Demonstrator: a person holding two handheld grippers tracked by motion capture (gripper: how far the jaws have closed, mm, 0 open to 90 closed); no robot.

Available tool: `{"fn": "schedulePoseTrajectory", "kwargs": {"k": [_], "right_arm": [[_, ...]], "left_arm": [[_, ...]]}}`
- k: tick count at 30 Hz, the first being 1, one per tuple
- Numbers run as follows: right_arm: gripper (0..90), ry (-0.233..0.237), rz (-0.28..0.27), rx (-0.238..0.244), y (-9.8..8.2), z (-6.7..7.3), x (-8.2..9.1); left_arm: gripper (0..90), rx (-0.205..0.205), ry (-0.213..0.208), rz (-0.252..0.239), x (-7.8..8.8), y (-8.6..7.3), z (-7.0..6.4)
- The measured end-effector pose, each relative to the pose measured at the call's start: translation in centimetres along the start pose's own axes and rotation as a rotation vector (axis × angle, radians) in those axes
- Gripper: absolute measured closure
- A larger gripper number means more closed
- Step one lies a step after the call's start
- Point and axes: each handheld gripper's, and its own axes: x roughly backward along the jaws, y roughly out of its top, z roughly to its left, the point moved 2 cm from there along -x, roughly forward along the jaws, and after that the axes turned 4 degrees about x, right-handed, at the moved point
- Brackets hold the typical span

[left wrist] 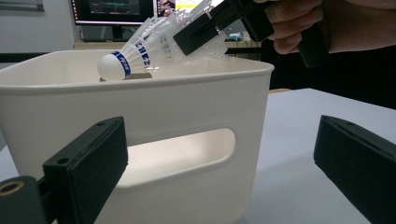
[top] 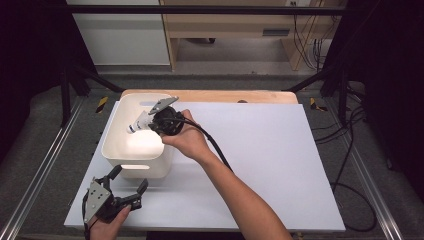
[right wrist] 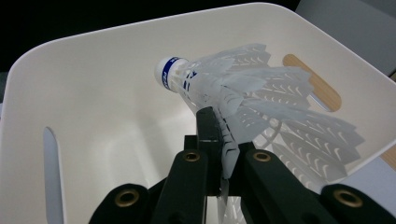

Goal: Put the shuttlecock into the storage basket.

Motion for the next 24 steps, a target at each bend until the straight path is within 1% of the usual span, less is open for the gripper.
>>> {"fn": "schedulePoseTrajectory", "kwargs": {"k": [10,16,24], "right_arm": [[89.4,0.003,0.01,0.006,-0.12,0.13,-0.49],[89.4,0.002,0.013,-0.002,-0.22,0.18,-0.63],[89.3,0.002,0.018,0.001,-0.31,0.13,-0.74]], "left_arm": [[3.1,0.001,-0.001,0.0,-0.02,0.0,-0.02],[3.1,0.0,-0.002,0.001,-0.02,0.0,-0.04],[3.1,0.0,-0.002,0.001,-0.01,0.01,-0.03]]}}
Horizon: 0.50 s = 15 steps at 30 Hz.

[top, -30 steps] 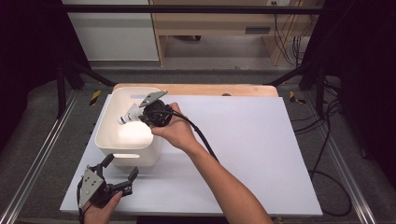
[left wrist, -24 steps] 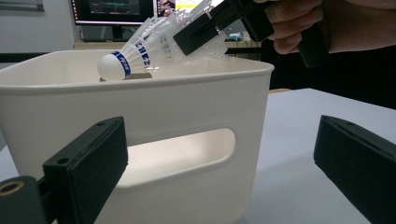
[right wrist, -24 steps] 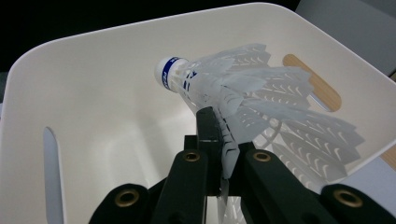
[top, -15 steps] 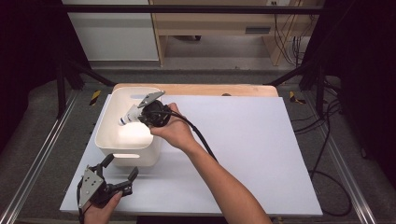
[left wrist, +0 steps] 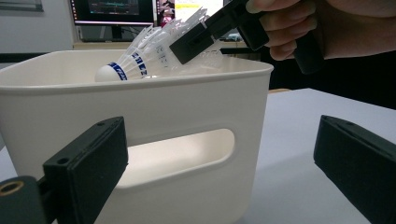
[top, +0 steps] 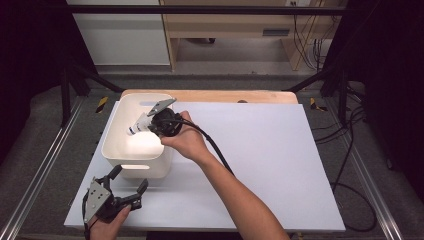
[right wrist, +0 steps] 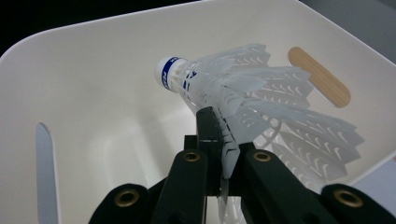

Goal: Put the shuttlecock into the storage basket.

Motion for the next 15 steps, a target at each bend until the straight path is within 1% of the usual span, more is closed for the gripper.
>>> {"fn": "schedulePoseTrajectory", "kwargs": {"k": [15], "right_arm": [[88.0,-0.003,0.017,-0.006,-0.1,-0.03,-0.27]], "left_arm": [[3.1,-0.002,-0.002,0.0,0.0,0.02,-0.02]]}}
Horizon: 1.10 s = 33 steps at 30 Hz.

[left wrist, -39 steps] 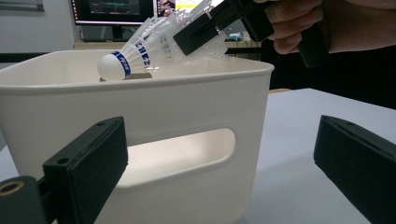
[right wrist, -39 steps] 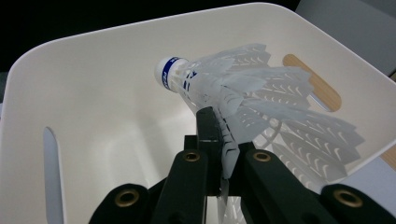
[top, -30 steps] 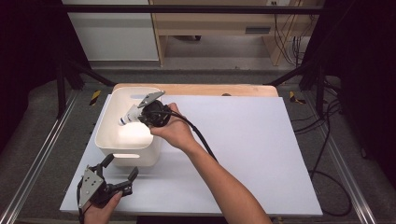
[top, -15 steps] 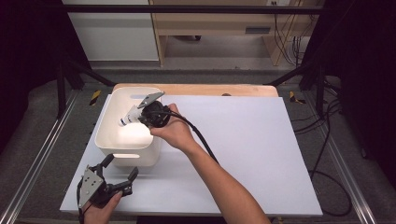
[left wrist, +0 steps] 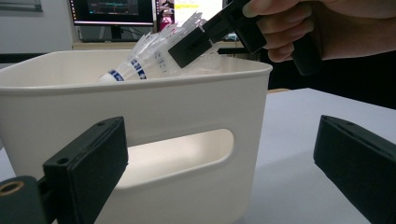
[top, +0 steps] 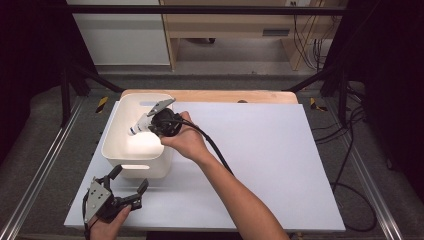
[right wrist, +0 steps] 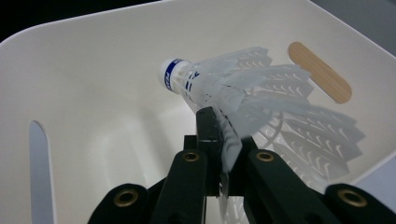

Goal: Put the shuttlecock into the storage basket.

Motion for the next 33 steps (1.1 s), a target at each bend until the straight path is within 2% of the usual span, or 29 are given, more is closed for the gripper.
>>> {"fn": "schedulePoseTrajectory", "kwargs": {"k": [2,6,9,16,19,33], "right_arm": [[81.9,0.001,0.014,-0.014,-0.1,0.0,-0.1],[62.8,-0.017,0.043,-0.028,-0.2,0.1,0.5],[59.1,-0.03,0.022,-0.035,-0.2,0.3,2.1],[54.6,-0.038,-0.045,-0.039,-0.3,0.8,5.2],[53.9,-0.043,-0.059,-0.039,-0.3,1.0,5.9],[50.9,-0.052,-0.078,-0.047,-0.7,1.0,7.1]], "left_arm": [[3.2,0.0,0.001,0.0,0.0,0.0,0.0],[3.2,0.005,-0.001,-0.002,0.0,0.0,0.0],[3.2,0.004,0.0,-0.001,-0.1,0.0,0.0],[3.2,-0.006,-0.002,0.003,-0.1,0.0,-0.2],[3.2,-0.007,-0.002,0.003,-0.2,0.0,-0.2],[3.2,-0.008,0.0,0.008,-0.2,-0.1,-0.2]]}}
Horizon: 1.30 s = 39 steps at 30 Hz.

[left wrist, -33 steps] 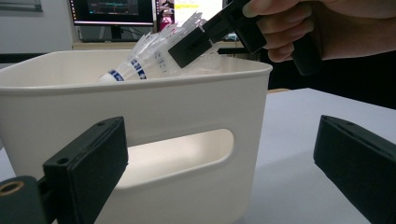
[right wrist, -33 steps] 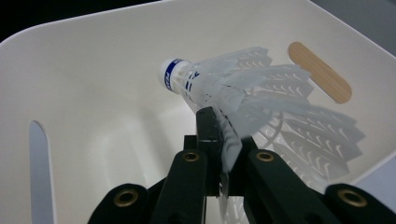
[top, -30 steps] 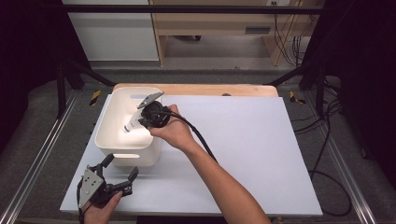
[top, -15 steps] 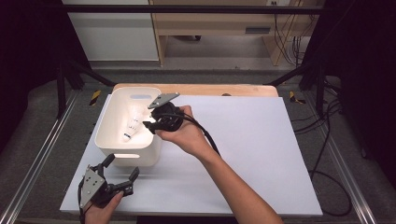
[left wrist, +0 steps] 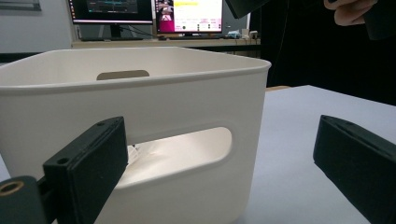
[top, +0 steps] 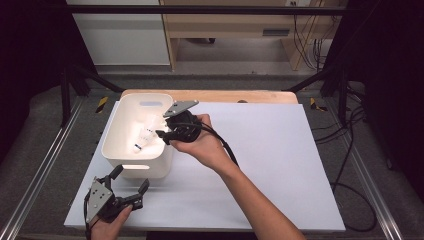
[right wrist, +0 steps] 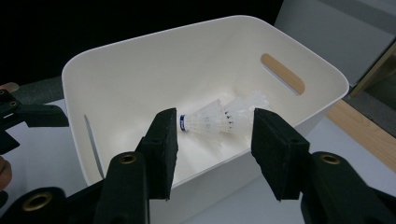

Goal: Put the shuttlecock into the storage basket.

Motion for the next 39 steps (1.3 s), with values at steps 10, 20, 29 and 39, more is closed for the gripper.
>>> {"fn": "schedulePoseTrajectory", "kwargs": {"k": [10,20,29,39], "right_arm": [[49.2,-0.003,-0.006,-0.01,-0.1,-0.1,0.3],[46.0,-0.01,-0.004,-0.017,-0.3,-0.3,0.6],[39.1,-0.027,-0.007,-0.019,-0.4,-0.6,1.0],[31.3,-0.048,-0.009,-0.027,-0.6,-0.9,1.4]], "left_arm": [[3.3,0.0,0.0,0.001,0.0,0.0,0.0],[3.3,0.0,-0.002,0.0,0.0,0.0,0.0],[3.2,0.0,-0.003,0.0,-0.1,0.0,-0.1],[3.2,0.0,-0.004,0.0,-0.1,0.0,-0.1]]}}
